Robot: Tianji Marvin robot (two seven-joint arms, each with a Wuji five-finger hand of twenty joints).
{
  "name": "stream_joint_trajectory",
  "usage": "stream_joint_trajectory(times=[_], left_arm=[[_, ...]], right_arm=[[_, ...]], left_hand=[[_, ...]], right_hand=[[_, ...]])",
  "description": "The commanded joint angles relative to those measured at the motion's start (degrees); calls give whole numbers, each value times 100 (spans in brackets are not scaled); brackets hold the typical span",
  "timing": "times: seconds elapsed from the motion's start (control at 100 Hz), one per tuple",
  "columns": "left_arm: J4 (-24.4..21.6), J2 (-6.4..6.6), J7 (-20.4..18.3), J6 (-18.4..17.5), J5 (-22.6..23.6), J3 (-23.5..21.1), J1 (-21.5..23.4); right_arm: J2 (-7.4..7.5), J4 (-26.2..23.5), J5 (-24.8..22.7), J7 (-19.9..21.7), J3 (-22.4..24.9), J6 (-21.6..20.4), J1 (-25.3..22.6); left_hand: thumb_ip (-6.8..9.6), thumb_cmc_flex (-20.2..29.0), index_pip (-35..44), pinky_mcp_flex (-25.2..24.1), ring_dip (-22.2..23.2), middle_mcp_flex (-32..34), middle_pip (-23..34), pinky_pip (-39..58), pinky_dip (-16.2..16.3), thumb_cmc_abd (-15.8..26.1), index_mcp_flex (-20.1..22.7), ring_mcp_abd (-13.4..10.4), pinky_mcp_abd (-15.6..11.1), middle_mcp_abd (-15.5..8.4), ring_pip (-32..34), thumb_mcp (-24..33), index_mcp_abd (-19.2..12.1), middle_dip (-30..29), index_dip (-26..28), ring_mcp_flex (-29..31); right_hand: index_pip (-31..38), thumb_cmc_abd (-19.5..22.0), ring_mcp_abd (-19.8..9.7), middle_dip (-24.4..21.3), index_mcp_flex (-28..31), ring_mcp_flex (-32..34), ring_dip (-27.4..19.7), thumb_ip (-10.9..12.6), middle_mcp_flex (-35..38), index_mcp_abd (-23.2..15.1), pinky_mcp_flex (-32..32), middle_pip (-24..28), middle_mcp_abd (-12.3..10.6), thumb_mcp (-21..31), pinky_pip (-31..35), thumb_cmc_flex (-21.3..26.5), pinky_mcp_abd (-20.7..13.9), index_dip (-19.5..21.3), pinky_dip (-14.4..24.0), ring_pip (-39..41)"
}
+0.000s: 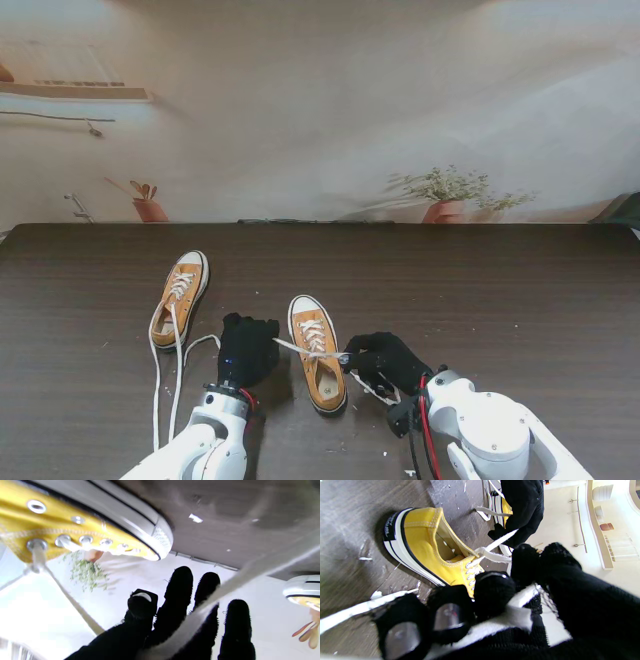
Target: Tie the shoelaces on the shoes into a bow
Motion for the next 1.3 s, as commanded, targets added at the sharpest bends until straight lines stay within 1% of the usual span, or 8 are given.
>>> stream_joint_trajectory(times=[0.0, 0.22, 0.63, 0.82, 0.93, 1.03, 1.2, 1.29], left_arm=[[88, -91, -66, -97, -66, 39, -130], [330, -281, 192, -501, -585, 95, -229], [-226, -234, -729, -345, -1115, -197, 136], [-497, -140, -1025, -203, -1029, -371, 319], [-651, -78, -1158, -212, -904, -490, 420], [-791, -29, -1326, -281, -871, -617, 520], [-808, 70, -1401, -721, -619, -819, 586], [-830, 116, -1582, -1241, -660, -1004, 634]], right_arm=[[5, -16, 17, 83, 9, 22, -17], [10, -34, 40, 105, 28, 31, -34], [7, -27, 71, 103, 14, 46, -44], [6, -41, 80, 99, 15, 26, -55], [6, -51, 87, 99, 15, 21, -59], [8, -54, 90, 103, 15, 12, -60], [6, -53, 88, 94, 20, -12, -70], [2, -62, 74, 66, 25, -40, -84]], left_hand=[[293, -226, 408, -23, -29, -37, -132, -117, -90, 1866, 359, -117, 331, -2, -256, 1095, -244, -598, -110, -19], [297, -42, 1026, 1869, -633, 1154, -355, 145, -253, 1872, 602, -43, 1050, -114, -543, 1388, -484, -1578, -1114, 1731], [126, -416, 693, 4365, 57, 1549, 1306, 3818, -654, 1869, 49, -336, 1089, -102, 2688, 757, -264, 264, 100, 3000], [-507, -1054, 207, 5106, 591, 1543, 2317, 7537, 1540, 1869, -359, -1818, -1867, -100, 5672, 537, -404, 252, 175, 3023], [-789, -1254, -37, 5226, 710, 1732, 2900, 7590, 2527, 1871, -455, -2289, -2390, -342, 6249, 507, -410, 248, 34, 3028], [-1434, -1359, -755, 5238, 676, 2038, 3563, 7590, 2853, 1871, -728, -2562, -2374, -849, 6473, 547, -442, 288, -551, 3027], [-3590, -2542, -2639, 5269, 695, 1975, 4584, 7590, 3022, 1866, -895, -2987, -2648, -2128, 6522, 761, -463, 136, -2971, 3030], [-4106, -3009, -3677, 5277, 698, 1964, 4671, 7590, 3033, 1871, -793, -3006, -2746, -2261, 6519, 1017, -319, 50, -3796, 3030]], right_hand=[[104, 83, 50, 51, -54, 182, -20, 159, 233, -138, 150, 5, 43, -53, 181, 105, 201, 31, -12, 47], [105, 78, 46, 47, -50, 184, -15, 160, 248, -102, 153, 15, 50, -49, 178, 112, 200, 30, -9, 73], [105, 84, 30, 37, -51, 183, 1, 159, 265, -77, 167, 32, 53, -52, 251, 112, 166, 24, 21, 125], [104, 86, 31, 34, -56, 182, 3, 160, 261, -78, 169, 36, 46, -48, 271, 117, 154, 22, 29, 132], [106, 94, 28, 31, -56, 182, 5, 160, 262, -84, 170, 38, 43, -48, 280, 112, 152, 25, 32, 138], [105, 94, 26, 29, -57, 182, 5, 158, 260, -83, 170, 37, 39, -54, 283, 112, 148, 24, 33, 140], [102, 93, 29, 27, -61, 182, 8, 160, 262, -77, 173, 38, 51, -59, 295, 119, 143, 22, 38, 148], [101, 86, 35, 28, -59, 183, 12, 161, 264, -73, 175, 42, 54, -60, 307, 123, 147, 20, 43, 158]])
